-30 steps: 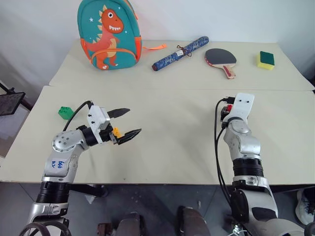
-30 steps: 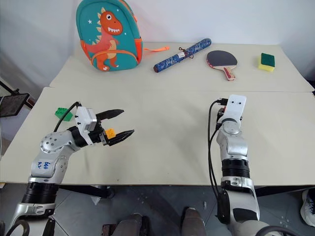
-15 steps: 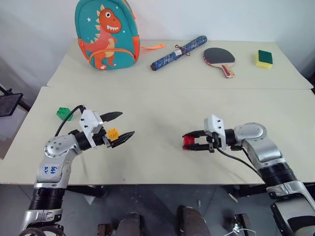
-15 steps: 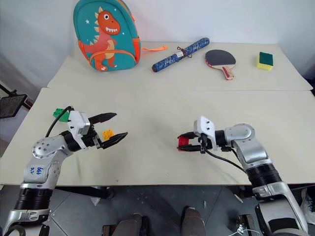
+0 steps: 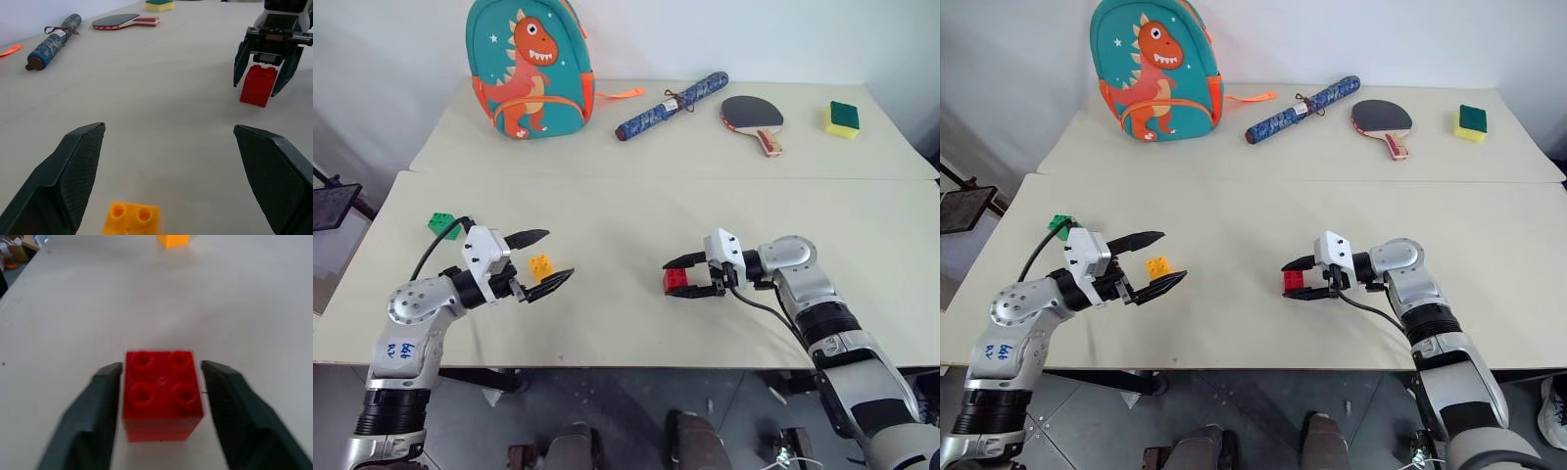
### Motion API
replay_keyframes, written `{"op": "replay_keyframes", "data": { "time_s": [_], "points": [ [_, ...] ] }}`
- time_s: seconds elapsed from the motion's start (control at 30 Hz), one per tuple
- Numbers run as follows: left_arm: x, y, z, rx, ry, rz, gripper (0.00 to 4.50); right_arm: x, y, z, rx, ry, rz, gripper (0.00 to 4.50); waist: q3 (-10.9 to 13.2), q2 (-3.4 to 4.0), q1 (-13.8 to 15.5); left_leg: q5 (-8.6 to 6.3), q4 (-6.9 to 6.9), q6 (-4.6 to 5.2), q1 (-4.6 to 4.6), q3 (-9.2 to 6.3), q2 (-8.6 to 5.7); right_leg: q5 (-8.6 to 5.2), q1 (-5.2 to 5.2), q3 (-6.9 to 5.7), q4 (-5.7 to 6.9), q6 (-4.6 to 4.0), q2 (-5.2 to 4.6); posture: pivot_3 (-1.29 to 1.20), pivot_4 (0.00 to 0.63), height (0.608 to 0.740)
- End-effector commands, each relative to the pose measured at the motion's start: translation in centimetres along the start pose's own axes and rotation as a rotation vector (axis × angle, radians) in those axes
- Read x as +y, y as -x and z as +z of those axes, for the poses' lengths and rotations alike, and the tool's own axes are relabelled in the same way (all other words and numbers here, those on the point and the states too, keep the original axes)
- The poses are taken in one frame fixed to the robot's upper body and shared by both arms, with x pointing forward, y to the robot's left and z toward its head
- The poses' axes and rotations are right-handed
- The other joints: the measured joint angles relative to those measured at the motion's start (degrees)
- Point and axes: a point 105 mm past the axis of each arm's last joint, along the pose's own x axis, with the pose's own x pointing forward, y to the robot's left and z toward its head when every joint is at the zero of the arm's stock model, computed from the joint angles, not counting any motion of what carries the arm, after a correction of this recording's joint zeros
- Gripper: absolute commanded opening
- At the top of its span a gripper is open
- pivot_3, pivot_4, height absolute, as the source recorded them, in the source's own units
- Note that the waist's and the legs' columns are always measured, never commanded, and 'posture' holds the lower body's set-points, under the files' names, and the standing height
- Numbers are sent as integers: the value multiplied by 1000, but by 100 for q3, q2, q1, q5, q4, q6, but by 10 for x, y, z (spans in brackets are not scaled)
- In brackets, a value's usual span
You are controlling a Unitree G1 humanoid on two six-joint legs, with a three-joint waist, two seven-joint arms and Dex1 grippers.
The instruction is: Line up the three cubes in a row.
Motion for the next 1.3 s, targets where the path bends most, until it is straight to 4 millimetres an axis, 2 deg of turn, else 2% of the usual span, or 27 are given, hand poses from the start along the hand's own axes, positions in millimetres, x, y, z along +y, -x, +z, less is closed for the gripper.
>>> {"op": "replay_keyframes", "data": {
  "time_s": [0.03,0.1,0.13,0.2,0.23,0.4,0.5,0.6,0.73,0.8,0.87,0.97,1.13,1.3],
  "points": [
    [13,28,11,-39,18,117,4500,-4,14,24,-83,76,-45,3917,0,1,-4,-1,0,-1,0,0,0,0,0,0,0,0,0,0,150,740],
    [21,49,9,-47,51,215,4500,-2,23,33,-127,78,-60,4487,1,2,-22,-4,-1,-6,0,0,5,0,-2,0,0,0,1,0,150,740],
    [25,58,8,-51,60,269,4500,-1,26,38,-158,78,-70,4487,2,3,-14,-5,-2,-8,0,-1,6,0,-2,-2,0,0,2,0,150,740],
    [41,105,-1,-60,98,502,4500,7,38,58,-300,72,-93,4487,2,3,5,-5,0,-8,0,-2,7,0,-2,-4,-1,0,2,0,150,740],
    [44,122,-4,-56,107,575,4500,11,42,63,-336,68,-96,4487,2,3,2,-5,0,-8,1,-3,8,0,-1,-4,-1,0,1,0,150,740],
    [37,212,-46,44,183,958,4500,39,40,68,-480,69,-109,4487,1,1,19,-14,0,-7,6,0,12,0,3,-7,-2,-1,4,0,150,740],
    [33,237,-53,58,163,1123,4500,36,37,69,-519,51,-173,4487,2,-6,43,-20,3,-4,7,6,11,0,5,-7,-4,-1,3,0,150,740],
    [32,231,-50,15,148,1174,4500,34,36,66,-515,76,-205,4487,-4,-19,118,-20,10,-3,8,5,13,4,5,-6,-1,-8,1,0,150,740],
    [37,187,-47,-46,164,1096,4500,37,37,64,-487,104,-182,4487,-7,-23,193,-22,10,-3,10,6,16,7,5,-7,-1,-12,0,0,150,740],
    [51,168,-48,-64,183,1083,4500,37,37,66,-486,111,-178,4487,-8,-25,199,-22,10,-4,7,6,16,8,3,-8,0,-13,1,0,150,740],
    [72,141,-48,-71,204,1026,4500,38,35,71,-484,124,-168,4487,-9,-26,210,-21,10,-4,8,8,15,8,3,-9,1,-13,3,0,150,740],
    [96,114,-43,-72,219,960,4500,39,32,74,-481,146,-156,4487,-11,-30,172,-16,11,-7,10,11,17,11,2,-13,5,-18,9,0,150,740],
    [127,91,-51,10,238,921,4500,36,25,81,-481,209,-189,4487,-11,-31,48,-19,1,-7,13,30,22,11,-8,-36,3,-18,9,0,150,740],
    [144,78,-59,66,240,937,4500,39,17,84,-484,220,-214,4487,-11,-31,11,-19,1,-8,11,28,24,11,-7,-51,2,-17,9,0,150,740]
  ]
}}
